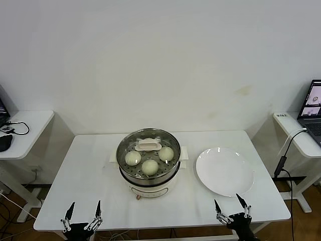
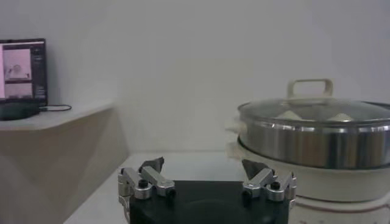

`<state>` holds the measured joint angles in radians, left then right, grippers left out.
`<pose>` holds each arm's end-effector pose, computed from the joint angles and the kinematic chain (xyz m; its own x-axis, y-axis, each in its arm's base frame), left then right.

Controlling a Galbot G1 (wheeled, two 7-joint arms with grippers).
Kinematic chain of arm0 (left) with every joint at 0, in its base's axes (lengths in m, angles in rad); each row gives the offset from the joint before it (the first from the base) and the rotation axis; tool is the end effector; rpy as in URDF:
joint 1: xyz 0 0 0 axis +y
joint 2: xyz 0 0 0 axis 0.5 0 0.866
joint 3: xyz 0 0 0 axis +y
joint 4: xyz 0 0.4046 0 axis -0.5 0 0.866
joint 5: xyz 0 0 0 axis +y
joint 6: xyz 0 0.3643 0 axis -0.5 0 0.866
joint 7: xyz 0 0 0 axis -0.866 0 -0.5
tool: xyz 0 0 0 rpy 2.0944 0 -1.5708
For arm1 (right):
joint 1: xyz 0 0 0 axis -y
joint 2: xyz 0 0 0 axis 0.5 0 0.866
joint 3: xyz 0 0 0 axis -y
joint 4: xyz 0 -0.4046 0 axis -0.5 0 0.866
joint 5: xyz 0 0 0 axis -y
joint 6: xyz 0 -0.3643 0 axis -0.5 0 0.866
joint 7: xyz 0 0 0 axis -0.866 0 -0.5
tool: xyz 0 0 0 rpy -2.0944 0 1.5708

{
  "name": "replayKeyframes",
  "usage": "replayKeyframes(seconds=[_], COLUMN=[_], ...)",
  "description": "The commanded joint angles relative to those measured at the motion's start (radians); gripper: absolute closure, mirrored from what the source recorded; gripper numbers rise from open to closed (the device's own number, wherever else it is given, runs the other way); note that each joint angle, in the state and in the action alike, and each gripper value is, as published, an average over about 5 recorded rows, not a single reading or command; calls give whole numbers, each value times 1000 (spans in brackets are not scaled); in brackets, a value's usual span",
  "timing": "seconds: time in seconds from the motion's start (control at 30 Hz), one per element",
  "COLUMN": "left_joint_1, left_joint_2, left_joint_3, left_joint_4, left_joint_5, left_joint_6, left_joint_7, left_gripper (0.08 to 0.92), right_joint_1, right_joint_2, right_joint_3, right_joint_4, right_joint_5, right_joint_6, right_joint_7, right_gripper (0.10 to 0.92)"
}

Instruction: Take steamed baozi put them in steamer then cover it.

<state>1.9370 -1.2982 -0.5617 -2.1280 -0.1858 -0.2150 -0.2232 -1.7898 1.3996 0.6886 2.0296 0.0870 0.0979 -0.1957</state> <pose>0.0384 0.0684 -0.3666 -0.9883 -0.0998 0.1154 -0.0943 0.9942 0.0521 0.0814 -0.0943 -0.3877 -0.9721 -0.1374 0.1901 -0.1615 0.9798 -0.1179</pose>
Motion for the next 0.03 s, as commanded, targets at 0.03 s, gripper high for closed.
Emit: replayKeyframes(seconds=[0.03], left_joint_1=[21], left_joint_2=[-1], left_joint_3=[-9], left_joint_4=[5], left_joint_5=[-16], left_joint_6=[-13], left_joint_7=[5], left_gripper=[177], right_joint_1=[-16], right_joint_2=[-10], right_joint_3=[-16], right_joint_4=[28], right_joint_5=[29], right_joint_6=[-71], right_joint_7=[13], right_gripper=[202])
